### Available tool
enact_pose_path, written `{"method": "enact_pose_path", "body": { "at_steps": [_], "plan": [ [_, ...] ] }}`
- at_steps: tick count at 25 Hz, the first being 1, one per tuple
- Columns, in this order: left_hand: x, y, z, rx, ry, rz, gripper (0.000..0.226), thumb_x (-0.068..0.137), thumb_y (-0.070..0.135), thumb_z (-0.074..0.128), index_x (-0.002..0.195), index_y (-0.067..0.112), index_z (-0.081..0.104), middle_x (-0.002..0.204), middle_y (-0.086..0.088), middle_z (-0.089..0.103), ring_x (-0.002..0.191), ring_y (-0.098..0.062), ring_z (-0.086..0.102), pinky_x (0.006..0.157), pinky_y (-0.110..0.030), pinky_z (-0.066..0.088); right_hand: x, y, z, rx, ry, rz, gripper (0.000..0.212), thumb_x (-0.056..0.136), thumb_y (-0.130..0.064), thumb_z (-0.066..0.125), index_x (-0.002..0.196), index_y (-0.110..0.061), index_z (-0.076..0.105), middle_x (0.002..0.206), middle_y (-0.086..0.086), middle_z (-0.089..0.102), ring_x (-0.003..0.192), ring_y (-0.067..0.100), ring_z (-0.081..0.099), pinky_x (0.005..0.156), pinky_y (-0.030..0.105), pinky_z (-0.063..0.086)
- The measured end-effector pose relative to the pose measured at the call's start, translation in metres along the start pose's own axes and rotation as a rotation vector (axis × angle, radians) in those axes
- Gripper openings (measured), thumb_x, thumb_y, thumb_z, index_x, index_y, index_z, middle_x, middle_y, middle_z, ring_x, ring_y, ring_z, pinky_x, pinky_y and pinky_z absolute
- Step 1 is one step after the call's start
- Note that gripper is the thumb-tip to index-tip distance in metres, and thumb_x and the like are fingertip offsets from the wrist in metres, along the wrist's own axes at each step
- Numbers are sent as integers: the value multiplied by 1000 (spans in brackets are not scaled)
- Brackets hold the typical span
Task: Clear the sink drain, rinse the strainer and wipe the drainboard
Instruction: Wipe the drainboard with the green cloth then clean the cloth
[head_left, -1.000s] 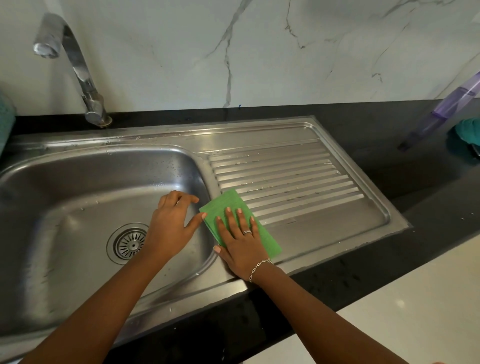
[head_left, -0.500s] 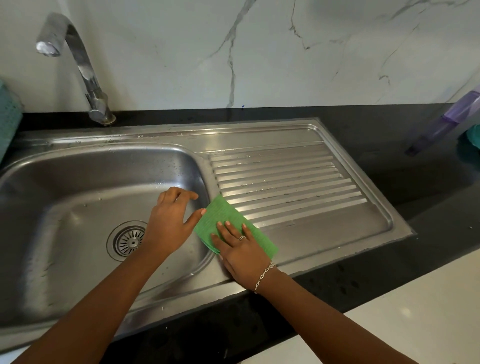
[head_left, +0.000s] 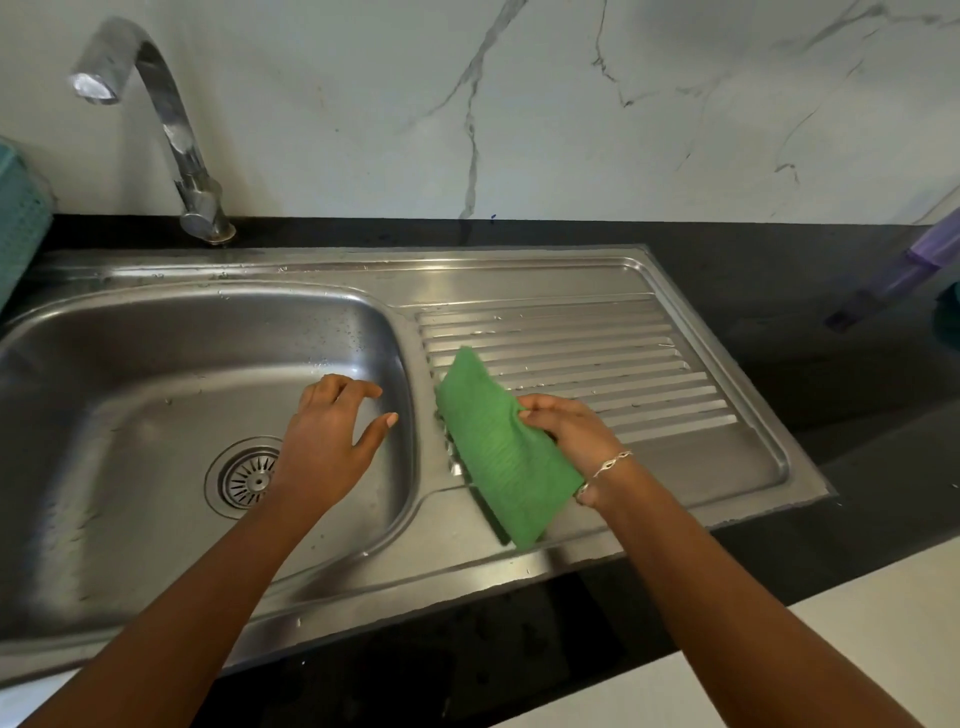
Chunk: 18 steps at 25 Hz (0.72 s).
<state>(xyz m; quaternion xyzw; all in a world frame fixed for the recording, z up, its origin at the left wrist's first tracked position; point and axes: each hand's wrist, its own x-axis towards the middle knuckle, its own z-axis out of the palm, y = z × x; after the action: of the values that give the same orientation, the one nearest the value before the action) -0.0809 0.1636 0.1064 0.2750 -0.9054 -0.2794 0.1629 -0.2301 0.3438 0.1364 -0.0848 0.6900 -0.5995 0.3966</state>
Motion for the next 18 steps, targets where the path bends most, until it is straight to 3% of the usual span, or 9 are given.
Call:
{"method": "enact_pose_path", "body": {
  "at_steps": [1,3,6,10,13,15,16,18],
  "plan": [
    [0,2,2,-3,7,-6,33,85,24,61,112,6,59,114,-19,57,112,-34,47,92,-43,41,2,-3,-13,133,-36,87,15,88,-12,53,93,-7,65,64,1,69,56,12,65,54,21,55],
    [1,4,5,1,10,-15,32,85,22,60,112,5,59,115,-20,57,112,-35,48,92,-43,41,3,-3,-31,142,-137,188,27,83,-26,60,102,-7,64,77,4,71,67,17,68,60,27,57],
    [4,8,13,10,3,-17,31,85,21,60,112,4,59,114,-21,58,111,-37,48,93,-44,40,1,-1,-49,-54,-199,243,39,78,-11,63,116,-6,57,94,8,69,79,20,69,69,32,57],
    [8,12,22,27,-8,6,32,85,21,61,111,3,58,113,-21,58,110,-37,48,92,-45,41,-9,-26,-103,-269,-147,148,32,74,-13,64,106,-17,60,86,0,71,72,16,70,57,26,56],
    [11,13,28,27,-1,15,31,84,19,62,110,2,59,111,-23,59,108,-39,49,90,-46,41,-13,-48,-159,-648,148,-66,23,86,-9,58,109,-12,54,89,1,64,73,21,64,56,27,53],
    [13,16,33,26,-6,27,30,83,18,62,109,2,59,109,-24,59,107,-41,49,90,-48,41,-11,-52,-203,-1147,326,-256,26,88,-7,55,113,-5,49,88,9,58,76,30,60,64,30,42],
    [14,17,35,26,-10,32,30,83,17,62,109,2,59,109,-24,59,107,-41,49,90,-48,41,-9,-49,-222,-1368,375,-301,27,89,-8,54,114,-4,47,84,14,60,75,34,61,64,31,38],
    [15,20,38,24,-12,42,30,83,17,63,109,2,59,110,-24,59,107,-41,49,90,-49,41,-9,-38,-248,-1587,442,-226,31,91,-12,50,121,-6,47,86,23,65,77,40,62,63,37,41]
  ]
}}
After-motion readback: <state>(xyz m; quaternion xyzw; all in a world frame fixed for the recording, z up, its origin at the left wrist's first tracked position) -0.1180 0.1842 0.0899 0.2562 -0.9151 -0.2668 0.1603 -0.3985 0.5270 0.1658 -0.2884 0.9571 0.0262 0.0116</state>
